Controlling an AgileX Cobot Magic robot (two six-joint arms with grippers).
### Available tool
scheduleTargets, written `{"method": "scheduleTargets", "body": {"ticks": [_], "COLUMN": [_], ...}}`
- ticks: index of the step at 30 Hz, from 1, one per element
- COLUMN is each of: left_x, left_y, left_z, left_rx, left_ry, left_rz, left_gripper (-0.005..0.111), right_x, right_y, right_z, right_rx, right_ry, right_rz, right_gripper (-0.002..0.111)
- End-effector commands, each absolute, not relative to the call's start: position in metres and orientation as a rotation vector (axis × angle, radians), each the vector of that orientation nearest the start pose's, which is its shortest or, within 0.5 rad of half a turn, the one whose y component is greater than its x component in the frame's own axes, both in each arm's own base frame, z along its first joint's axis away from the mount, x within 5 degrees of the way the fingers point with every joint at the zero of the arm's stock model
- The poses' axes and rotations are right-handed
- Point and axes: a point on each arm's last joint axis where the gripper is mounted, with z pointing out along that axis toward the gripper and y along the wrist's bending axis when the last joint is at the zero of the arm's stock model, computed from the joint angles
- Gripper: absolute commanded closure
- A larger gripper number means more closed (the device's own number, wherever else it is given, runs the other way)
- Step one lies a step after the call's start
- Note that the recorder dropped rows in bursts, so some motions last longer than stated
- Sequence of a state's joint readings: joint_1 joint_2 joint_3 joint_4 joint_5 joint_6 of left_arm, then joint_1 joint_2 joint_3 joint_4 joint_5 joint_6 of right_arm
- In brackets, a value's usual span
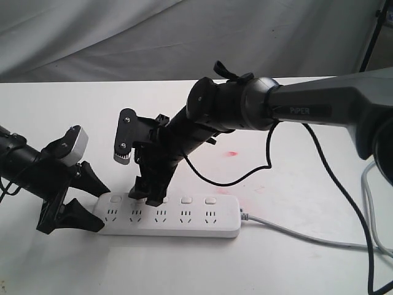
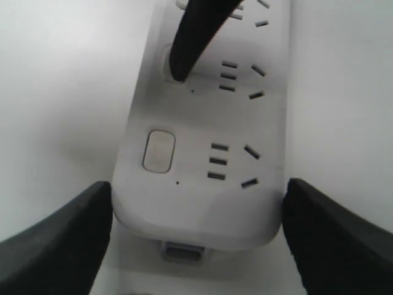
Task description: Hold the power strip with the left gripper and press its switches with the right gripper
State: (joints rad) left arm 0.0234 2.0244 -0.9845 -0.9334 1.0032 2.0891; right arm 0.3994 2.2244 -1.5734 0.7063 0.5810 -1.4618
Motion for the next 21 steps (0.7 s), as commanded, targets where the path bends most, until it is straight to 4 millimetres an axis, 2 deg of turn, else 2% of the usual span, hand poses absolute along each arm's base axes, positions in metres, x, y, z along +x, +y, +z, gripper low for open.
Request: {"method": "scheduleTargets", "body": {"ticks": [1, 21], "left_x": [0.316, 0.316], "left_y": [-0.055, -0.055], "left_z": [0.102, 0.102], "left_rx": [1.67, 1.67], "left_ry": [1.993, 1.993], "left_rz": [-0.847, -0.847], "left_gripper": [0.084, 0.084], "right_x": [0.42, 0.417], "right_y": [0.212, 0.208], "right_z": [0.136, 0.122], "right_rx": [-1.583, -1.655], "right_ry": [1.967, 1.986], "right_rz": [0.293, 0.26], "right_gripper": [0.033, 0.033]}}
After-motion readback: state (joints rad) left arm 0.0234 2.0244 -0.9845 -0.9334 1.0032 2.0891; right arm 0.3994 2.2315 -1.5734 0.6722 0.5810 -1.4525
